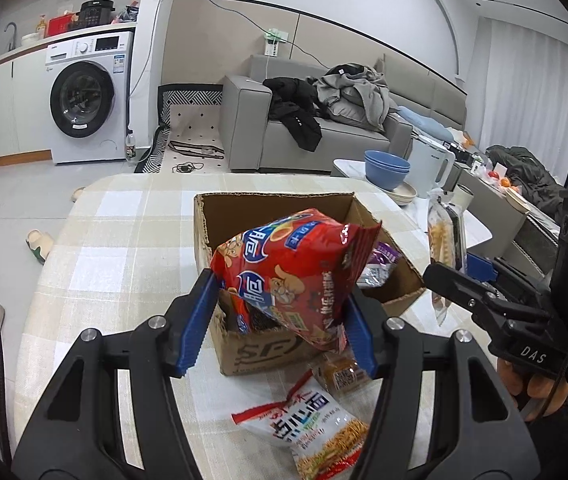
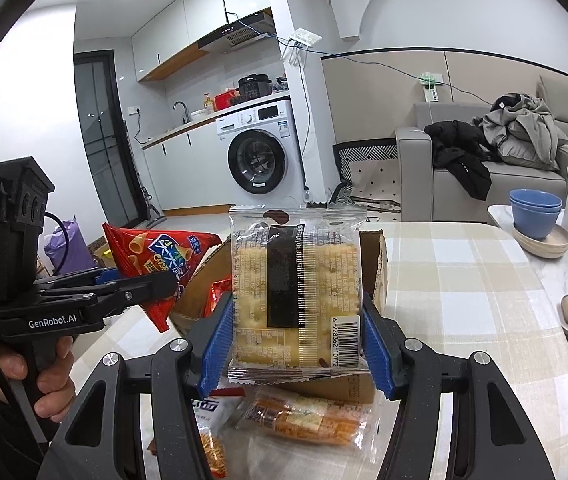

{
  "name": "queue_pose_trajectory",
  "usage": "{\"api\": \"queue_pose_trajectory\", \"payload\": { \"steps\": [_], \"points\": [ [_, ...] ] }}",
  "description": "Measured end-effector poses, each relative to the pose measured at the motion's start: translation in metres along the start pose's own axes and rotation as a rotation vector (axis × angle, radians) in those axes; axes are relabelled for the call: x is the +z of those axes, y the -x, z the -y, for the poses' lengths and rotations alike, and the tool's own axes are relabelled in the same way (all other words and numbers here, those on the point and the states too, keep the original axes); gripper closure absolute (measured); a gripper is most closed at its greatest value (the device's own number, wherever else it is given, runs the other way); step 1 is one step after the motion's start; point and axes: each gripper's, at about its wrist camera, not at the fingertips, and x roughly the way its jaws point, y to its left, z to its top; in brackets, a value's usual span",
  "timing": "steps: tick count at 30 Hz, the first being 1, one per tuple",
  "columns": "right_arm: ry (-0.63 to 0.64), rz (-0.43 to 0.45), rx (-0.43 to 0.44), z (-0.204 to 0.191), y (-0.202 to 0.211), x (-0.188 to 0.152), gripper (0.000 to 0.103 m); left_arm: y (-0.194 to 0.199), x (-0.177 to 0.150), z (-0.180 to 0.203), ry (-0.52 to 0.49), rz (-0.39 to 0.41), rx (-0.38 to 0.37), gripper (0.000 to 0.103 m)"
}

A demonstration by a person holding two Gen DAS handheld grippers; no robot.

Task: Organize snacks
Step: 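Lift both held packs and carry them over the cardboard box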

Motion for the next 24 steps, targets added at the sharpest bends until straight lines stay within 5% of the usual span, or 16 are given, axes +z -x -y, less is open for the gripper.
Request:
{"api": "queue_pose_trajectory", "payload": {
  "steps": [24],
  "points": [
    [0.03, -0.05, -0.004, -0.007, -0.034, 0.024, 0.043, -0.073, 0.027, 0.002, -0.05, -0.017, 0.059, 0.046]
  ]
}}
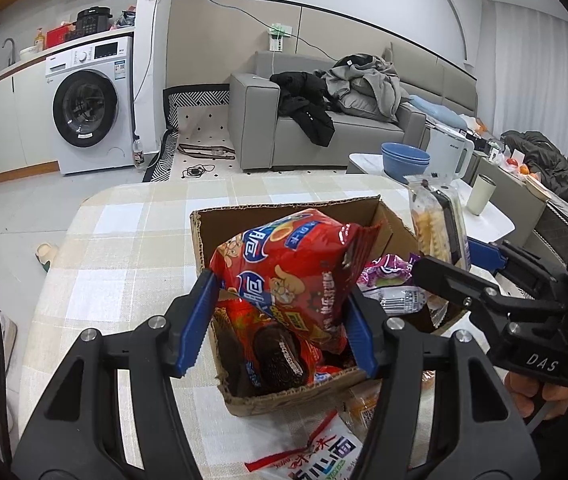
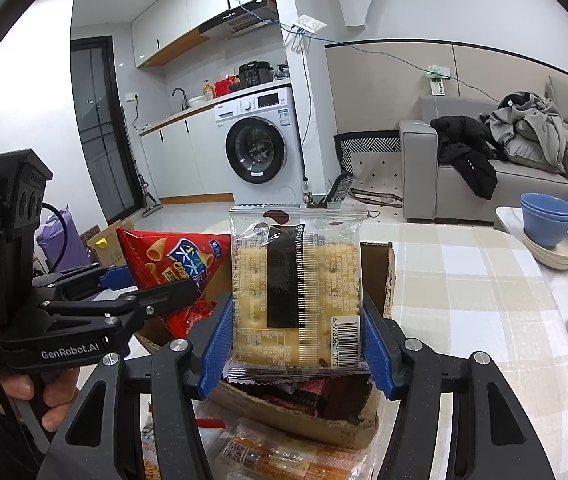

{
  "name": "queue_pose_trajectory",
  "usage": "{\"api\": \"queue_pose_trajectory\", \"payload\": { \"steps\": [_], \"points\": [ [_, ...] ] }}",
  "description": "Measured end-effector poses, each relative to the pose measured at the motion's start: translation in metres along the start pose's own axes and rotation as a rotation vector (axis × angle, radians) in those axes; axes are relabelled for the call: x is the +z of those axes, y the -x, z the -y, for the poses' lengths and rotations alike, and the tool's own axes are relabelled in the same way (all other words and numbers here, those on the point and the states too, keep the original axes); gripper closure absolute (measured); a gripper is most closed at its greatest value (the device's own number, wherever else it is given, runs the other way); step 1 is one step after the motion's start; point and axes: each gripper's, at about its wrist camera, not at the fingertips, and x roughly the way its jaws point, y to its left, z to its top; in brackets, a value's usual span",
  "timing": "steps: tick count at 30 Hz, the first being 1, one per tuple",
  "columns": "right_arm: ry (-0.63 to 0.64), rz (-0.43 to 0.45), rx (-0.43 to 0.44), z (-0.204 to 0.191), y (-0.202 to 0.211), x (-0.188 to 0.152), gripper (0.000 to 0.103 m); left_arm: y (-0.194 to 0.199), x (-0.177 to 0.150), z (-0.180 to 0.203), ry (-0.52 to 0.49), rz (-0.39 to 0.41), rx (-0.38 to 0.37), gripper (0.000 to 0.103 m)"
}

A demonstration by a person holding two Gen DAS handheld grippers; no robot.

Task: Organize snacks
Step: 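Lift both held packs and carry them over the cardboard box, then open both grippers to drop the packs into the box, then move both tools back toward the noodle bag and bread pack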

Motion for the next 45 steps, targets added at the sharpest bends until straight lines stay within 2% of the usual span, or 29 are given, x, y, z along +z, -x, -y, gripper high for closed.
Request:
{"api": "queue_pose_trajectory", "payload": {
  "steps": [9, 19, 23, 27, 29, 30, 32, 38, 40, 45],
  "points": [
    [-0.004, -0.101, -0.015, 0.003, -0.031, -0.002, 0.043, -0.034, -0.011, 0.004, -0.044, -0.041, 0.02, 0.046],
    [0.038, -0.11, -0.037, 0.004, -0.045, 0.002, 0.043, -0.056, -0.009, 0.012, -0.061, -0.051, 0.038, 0.044],
    [0.043, -0.1, -0.039, 0.007, -0.04, 0.002, 0.036, -0.058, -0.006, 0.012, -0.055, -0.065, 0.023, 0.043],
    [0.043, -0.073, -0.034, 0.012, -0.025, 0.0, 0.031, -0.054, -0.008, 0.013, -0.053, -0.071, 0.002, 0.038],
    [0.035, -0.063, -0.054, 0.017, -0.017, -0.003, 0.015, -0.05, -0.012, 0.013, -0.054, -0.073, -0.012, 0.033],
    [0.031, -0.058, -0.057, 0.018, -0.013, -0.006, 0.013, -0.045, -0.015, 0.012, -0.058, -0.074, -0.021, 0.028],
    [0.01, -0.056, -0.05, 0.022, -0.003, -0.012, 0.012, -0.038, -0.017, 0.014, -0.064, -0.073, -0.034, 0.021],
    [-0.076, -0.04, -0.06, 0.039, 0.025, -0.034, 0.001, -0.015, -0.031, 0.022, -0.08, -0.074, -0.032, 0.013],
    [-0.109, -0.043, -0.059, 0.043, 0.029, -0.039, 0.001, -0.003, -0.037, 0.023, -0.073, -0.072, -0.026, 0.0],
    [-0.173, -0.068, -0.029, 0.053, 0.034, -0.058, 0.001, 0.017, -0.052, 0.018, -0.048, -0.085, -0.024, 0.001]
  ]
}}
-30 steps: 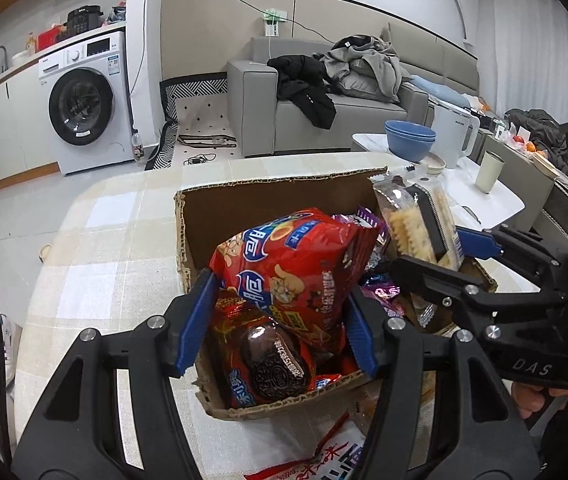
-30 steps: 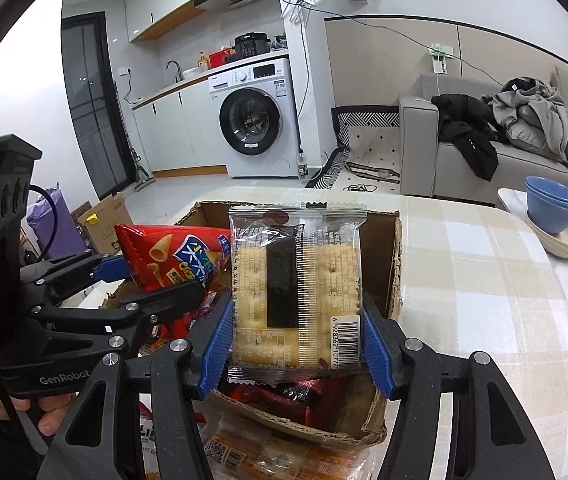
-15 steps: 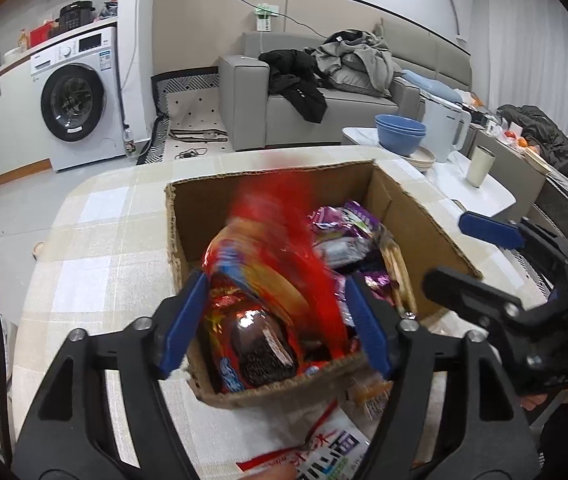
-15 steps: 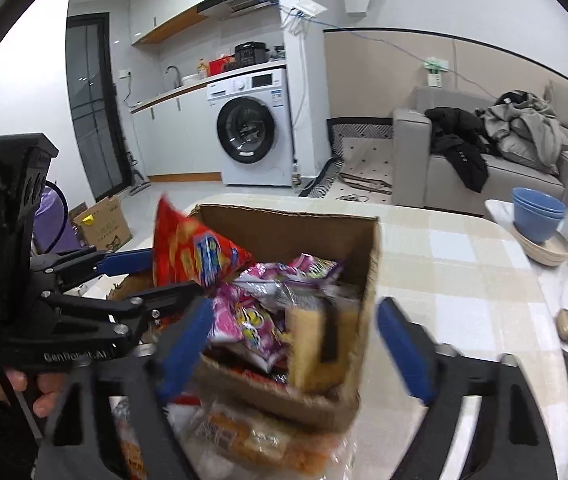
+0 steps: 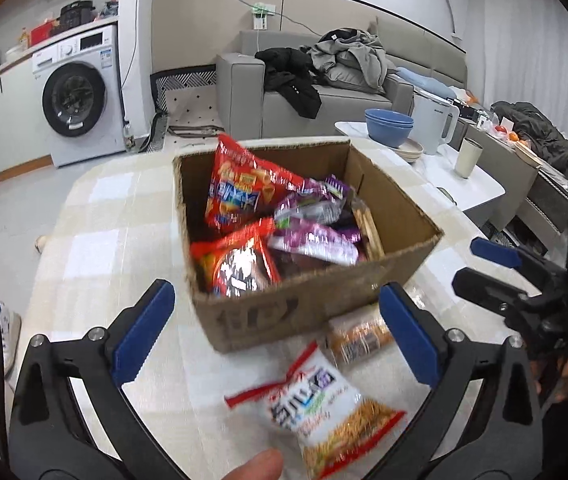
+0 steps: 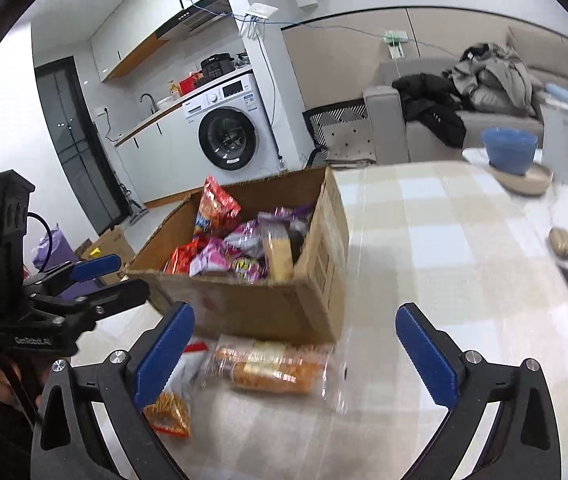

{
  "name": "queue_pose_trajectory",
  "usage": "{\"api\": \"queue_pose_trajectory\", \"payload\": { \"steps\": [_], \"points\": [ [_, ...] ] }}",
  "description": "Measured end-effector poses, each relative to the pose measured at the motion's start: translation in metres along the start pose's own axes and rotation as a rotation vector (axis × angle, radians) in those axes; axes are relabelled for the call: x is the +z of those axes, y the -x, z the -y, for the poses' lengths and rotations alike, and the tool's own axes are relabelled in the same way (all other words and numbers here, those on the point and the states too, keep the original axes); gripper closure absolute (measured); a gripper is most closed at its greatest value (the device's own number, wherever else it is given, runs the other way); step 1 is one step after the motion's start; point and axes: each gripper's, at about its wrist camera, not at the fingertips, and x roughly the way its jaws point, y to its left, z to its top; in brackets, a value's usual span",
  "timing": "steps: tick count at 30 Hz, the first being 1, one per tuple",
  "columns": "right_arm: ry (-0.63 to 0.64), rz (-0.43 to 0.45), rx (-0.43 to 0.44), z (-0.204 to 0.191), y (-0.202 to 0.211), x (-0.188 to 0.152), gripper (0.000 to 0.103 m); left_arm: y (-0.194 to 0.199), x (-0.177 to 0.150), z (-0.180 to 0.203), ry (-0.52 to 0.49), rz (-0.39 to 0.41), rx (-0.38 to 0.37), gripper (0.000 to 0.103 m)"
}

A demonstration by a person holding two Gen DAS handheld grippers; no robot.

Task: Organize snacks
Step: 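Move both tools back toward the noodle bag and bread pack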

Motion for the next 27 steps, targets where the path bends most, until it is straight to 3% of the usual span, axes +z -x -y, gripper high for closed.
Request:
{"api": "queue_pose_trajectory", "payload": {
  "steps": [8, 27],
  "points": [
    [0.067, -0.044, -0.011, -0.016, -0.003, -0.016, 0.001, 0.02, -0.041, -0.01, 0.047, -0.035, -0.002, 0.001],
    [0.127, -0.089, -0.055, -0.028, -0.007, -0.025, 0.001, 0.006, -0.072, 0.007, 0.039, -0.154, -0.008, 0.001]
  ]
}}
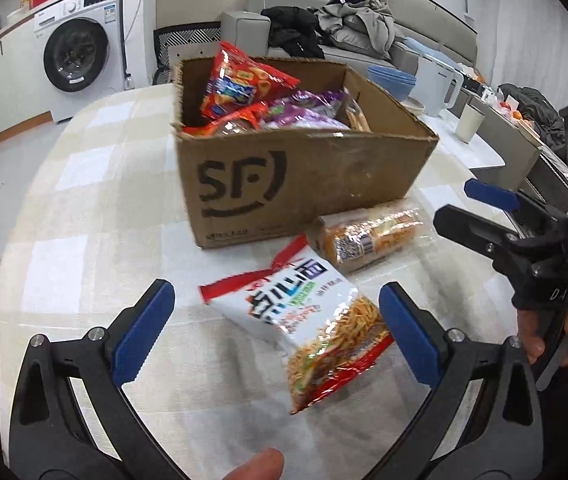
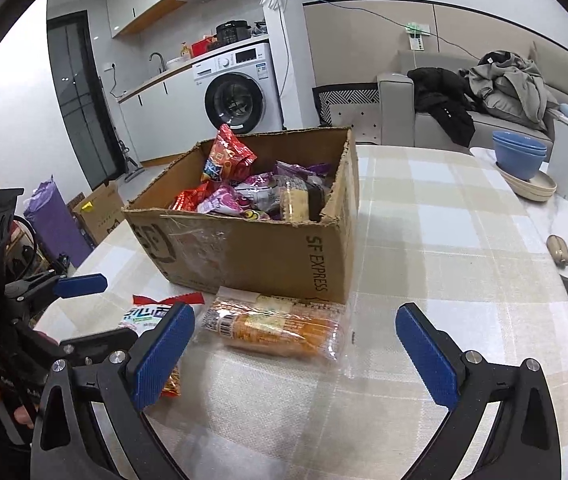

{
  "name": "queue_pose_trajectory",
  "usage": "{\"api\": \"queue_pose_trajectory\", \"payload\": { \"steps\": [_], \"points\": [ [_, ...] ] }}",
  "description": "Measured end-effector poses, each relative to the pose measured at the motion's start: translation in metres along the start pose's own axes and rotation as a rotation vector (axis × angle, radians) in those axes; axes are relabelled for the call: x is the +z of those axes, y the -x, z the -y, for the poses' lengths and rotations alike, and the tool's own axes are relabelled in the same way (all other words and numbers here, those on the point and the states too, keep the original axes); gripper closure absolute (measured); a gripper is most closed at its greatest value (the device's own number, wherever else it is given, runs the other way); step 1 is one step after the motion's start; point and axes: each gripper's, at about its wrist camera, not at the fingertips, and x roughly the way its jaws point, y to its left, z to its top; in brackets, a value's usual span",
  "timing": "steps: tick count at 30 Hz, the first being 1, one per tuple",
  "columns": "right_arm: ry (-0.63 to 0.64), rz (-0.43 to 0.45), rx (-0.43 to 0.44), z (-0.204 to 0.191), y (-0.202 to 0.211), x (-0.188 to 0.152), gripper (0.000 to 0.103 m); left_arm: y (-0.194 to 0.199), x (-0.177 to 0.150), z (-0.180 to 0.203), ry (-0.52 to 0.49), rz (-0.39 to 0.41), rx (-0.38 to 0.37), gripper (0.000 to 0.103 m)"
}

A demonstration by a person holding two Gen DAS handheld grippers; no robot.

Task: Organize snacks
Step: 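Move both tools back toward the noodle bag and bread pack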

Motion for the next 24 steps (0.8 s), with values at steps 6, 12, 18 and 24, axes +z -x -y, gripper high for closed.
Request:
{"api": "queue_pose_trajectory", "payload": {
  "steps": [6, 12, 18, 24],
  "points": [
    [0.003, -0.01, -0.026, 0.004, 0.0, 0.0, 0.001, -0.02, -0.002, 0.011, 0.015, -0.039, -0.01, 0.001],
    [0.004, -0.016, -0.023, 0.005, 0.0, -0.001, 0.001, -0.035, -0.005, 0.015, 0.028, -0.054, 0.012, 0.001],
    [-0.006, -0.051, -0.03, 0.01, -0.009, -0.002, 0.001, -0.037, -0.007, 0.014, -0.021, -0.059, 0.04, 0.001],
    [-0.04, -0.119, -0.006, 0.012, -0.029, -0.006, 0.001, -0.033, -0.001, 0.009, -0.021, -0.055, 0.035, 0.001]
  ]
}}
